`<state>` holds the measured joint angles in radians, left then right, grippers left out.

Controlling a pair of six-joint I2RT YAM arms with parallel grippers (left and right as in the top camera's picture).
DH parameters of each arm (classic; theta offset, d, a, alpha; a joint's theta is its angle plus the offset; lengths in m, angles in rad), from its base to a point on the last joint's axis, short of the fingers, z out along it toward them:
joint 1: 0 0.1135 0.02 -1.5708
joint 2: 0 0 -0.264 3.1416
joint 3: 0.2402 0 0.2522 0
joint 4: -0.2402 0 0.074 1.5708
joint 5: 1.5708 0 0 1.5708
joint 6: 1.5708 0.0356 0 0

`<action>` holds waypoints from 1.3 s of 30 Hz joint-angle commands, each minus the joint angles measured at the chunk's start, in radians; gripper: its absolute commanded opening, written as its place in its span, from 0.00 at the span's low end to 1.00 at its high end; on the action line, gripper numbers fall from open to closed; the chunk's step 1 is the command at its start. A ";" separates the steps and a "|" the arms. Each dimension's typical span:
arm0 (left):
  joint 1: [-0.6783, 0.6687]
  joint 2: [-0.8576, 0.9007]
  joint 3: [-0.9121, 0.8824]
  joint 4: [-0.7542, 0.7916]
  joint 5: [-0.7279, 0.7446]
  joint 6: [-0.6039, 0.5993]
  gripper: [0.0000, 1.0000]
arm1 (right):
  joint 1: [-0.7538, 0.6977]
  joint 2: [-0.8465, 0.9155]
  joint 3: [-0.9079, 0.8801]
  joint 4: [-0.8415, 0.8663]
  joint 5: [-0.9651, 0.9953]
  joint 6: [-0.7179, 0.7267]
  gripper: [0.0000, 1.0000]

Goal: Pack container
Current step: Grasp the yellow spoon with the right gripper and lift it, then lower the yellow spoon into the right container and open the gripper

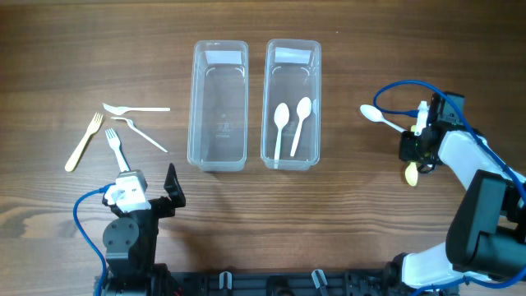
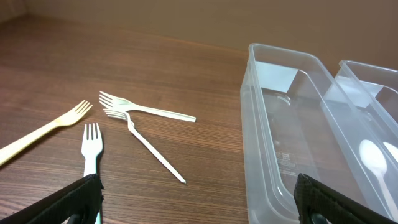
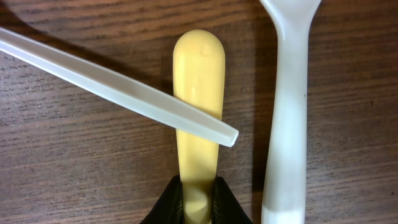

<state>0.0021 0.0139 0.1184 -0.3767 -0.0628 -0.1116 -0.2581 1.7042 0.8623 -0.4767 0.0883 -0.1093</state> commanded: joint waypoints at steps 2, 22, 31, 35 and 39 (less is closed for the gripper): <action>0.003 -0.007 -0.005 0.003 -0.003 -0.009 1.00 | -0.001 0.050 -0.006 -0.113 0.000 0.059 0.04; 0.003 -0.007 -0.005 0.003 -0.003 -0.009 1.00 | -0.001 -0.425 0.116 -0.313 -0.140 0.221 0.04; 0.003 -0.007 -0.005 0.003 -0.003 -0.009 1.00 | 0.108 -0.460 0.116 -0.206 -0.551 0.217 0.05; 0.003 -0.007 -0.005 0.003 -0.003 -0.009 1.00 | 0.254 -0.460 0.116 -0.105 -0.557 0.283 0.04; 0.003 -0.007 -0.005 0.003 -0.003 -0.009 1.00 | 0.425 -0.445 0.115 0.060 -0.521 0.401 0.04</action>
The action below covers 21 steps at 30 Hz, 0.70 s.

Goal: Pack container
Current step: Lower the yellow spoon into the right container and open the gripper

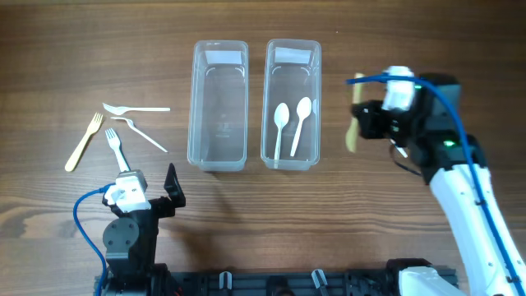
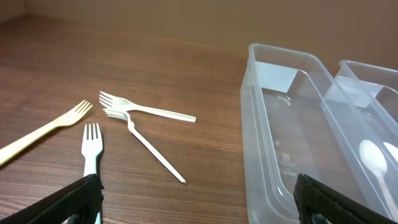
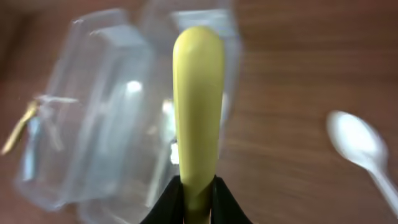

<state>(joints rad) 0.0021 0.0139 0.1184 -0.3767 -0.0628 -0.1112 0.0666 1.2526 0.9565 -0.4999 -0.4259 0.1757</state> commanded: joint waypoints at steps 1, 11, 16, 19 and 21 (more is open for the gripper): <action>0.003 -0.007 -0.005 0.003 -0.003 -0.009 1.00 | 0.137 0.015 0.020 0.118 0.024 0.138 0.04; 0.003 -0.007 -0.005 0.003 -0.003 -0.009 1.00 | 0.367 0.226 0.020 0.325 0.235 0.202 0.24; 0.003 -0.007 -0.005 0.003 -0.003 -0.009 1.00 | 0.348 0.212 0.031 0.331 0.247 0.141 0.50; 0.003 -0.007 -0.005 0.003 -0.003 -0.009 1.00 | 0.307 0.142 0.055 0.287 0.252 0.082 0.51; 0.003 -0.007 -0.005 0.003 -0.003 -0.009 1.00 | 0.257 0.068 0.075 0.207 0.254 -0.005 0.51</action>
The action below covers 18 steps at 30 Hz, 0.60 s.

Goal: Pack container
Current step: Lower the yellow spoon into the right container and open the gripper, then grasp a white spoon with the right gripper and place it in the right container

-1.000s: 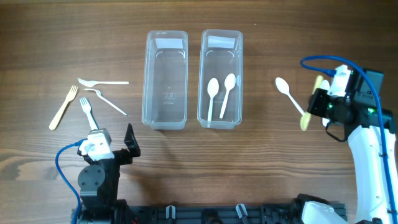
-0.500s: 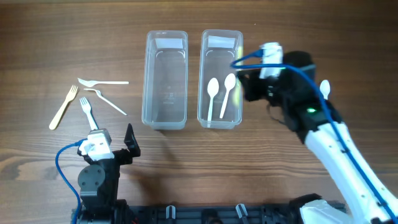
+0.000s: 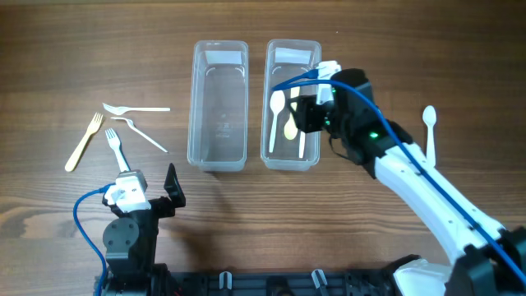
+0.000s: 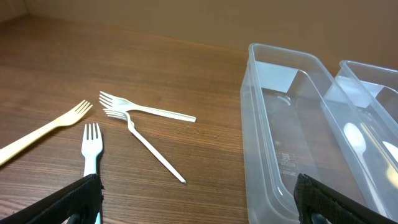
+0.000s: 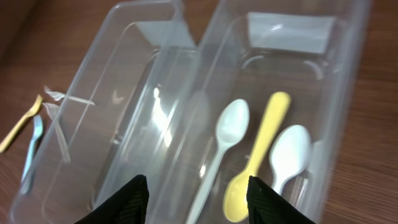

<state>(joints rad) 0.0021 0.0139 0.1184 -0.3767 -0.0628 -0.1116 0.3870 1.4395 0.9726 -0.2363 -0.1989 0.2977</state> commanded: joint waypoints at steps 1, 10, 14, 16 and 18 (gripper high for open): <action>0.003 -0.007 -0.005 0.003 -0.003 -0.009 1.00 | -0.101 -0.162 0.065 -0.108 0.028 -0.189 0.51; 0.003 -0.007 -0.005 0.003 -0.003 -0.009 1.00 | -0.499 -0.304 0.068 -0.397 0.162 -0.650 0.50; 0.003 -0.007 -0.005 0.003 -0.003 -0.009 1.00 | -0.545 -0.186 0.068 -0.388 0.161 -0.717 0.48; 0.003 -0.007 -0.005 0.003 -0.003 -0.009 1.00 | -0.545 -0.109 0.068 -0.381 0.156 -0.746 0.46; 0.003 -0.007 -0.005 0.003 -0.003 -0.009 1.00 | -0.544 -0.028 0.068 -0.374 0.129 -0.777 0.45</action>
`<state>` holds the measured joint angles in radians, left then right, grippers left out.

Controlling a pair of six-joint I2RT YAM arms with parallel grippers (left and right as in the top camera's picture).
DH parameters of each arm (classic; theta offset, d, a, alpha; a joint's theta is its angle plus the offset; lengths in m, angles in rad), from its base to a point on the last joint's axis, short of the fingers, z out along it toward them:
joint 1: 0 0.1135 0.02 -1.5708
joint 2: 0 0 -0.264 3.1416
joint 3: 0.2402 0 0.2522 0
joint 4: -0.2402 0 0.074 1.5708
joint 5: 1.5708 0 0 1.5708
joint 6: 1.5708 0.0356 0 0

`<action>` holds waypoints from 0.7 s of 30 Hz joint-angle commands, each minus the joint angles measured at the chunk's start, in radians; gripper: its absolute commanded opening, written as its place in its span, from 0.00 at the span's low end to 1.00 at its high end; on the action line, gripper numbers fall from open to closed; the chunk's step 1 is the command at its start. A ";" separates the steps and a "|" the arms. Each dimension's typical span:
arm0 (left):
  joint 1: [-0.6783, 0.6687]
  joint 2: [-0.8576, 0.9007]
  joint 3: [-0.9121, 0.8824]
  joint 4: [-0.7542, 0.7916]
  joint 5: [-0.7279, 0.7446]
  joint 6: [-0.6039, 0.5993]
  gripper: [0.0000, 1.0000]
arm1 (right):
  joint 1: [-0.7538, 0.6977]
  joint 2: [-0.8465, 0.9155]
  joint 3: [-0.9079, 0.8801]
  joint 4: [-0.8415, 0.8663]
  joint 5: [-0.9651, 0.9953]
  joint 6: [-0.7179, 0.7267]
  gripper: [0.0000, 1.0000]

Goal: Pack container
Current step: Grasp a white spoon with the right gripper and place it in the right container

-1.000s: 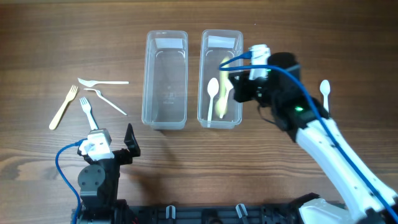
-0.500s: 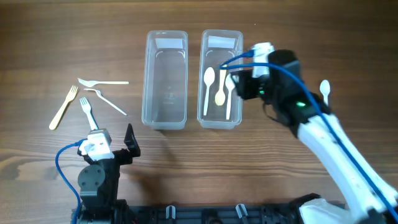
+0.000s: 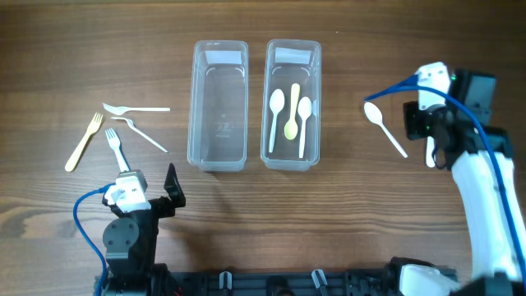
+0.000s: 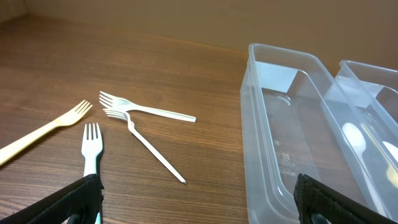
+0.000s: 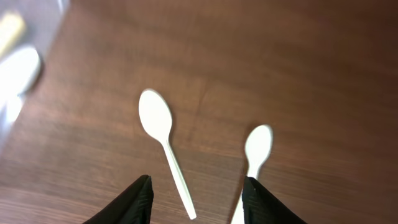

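Two clear containers stand mid-table. The left container (image 3: 194,99) is empty. The right container (image 3: 319,99) holds a yellow spoon (image 3: 292,111) between two white spoons. At the right, my right gripper (image 5: 196,202) hangs open above the table, over two loose white spoons (image 5: 163,140) (image 5: 255,155). Only one white spoon (image 3: 384,127) shows from overhead. My left gripper (image 4: 196,199) rests open near the front edge, close to the forks (image 4: 146,111).
Several plastic forks lie at the left: a yellow fork (image 3: 84,141), two white forks (image 3: 136,108) and a pale blue fork (image 3: 115,148). The left arm's base (image 3: 131,238) stands at the front left.
My right gripper, open over the right container before, now hangs open over the two white spoons on the table at the right. The yellow spoon stays in the container. The left arm is unmoved.
My right gripper was shut on the yellow spoon lying on the table at the right. Then it held the spoon in the air near the containers. Then it stood open over the right container with the spoon inside, and now it is back at the right.
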<state>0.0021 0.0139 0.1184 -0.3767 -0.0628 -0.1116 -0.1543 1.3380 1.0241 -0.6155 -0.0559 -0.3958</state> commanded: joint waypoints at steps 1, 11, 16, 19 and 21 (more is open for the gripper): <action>0.003 -0.007 -0.005 0.003 -0.003 -0.009 1.00 | -0.003 0.147 0.017 0.018 -0.065 -0.121 0.45; 0.003 -0.007 -0.005 0.003 -0.003 -0.009 1.00 | -0.002 0.424 0.016 0.122 -0.172 -0.125 0.43; 0.003 -0.007 -0.005 0.003 -0.003 -0.009 1.00 | -0.002 0.505 0.016 0.148 -0.193 -0.120 0.43; 0.003 -0.007 -0.005 0.003 -0.003 -0.009 1.00 | -0.002 0.529 0.015 0.153 -0.193 -0.117 0.42; 0.003 -0.007 -0.005 0.003 -0.003 -0.009 1.00 | -0.002 0.531 0.015 0.152 -0.193 -0.116 0.40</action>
<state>0.0021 0.0139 0.1184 -0.3767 -0.0628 -0.1116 -0.1543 1.8412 1.0248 -0.4641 -0.2211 -0.5026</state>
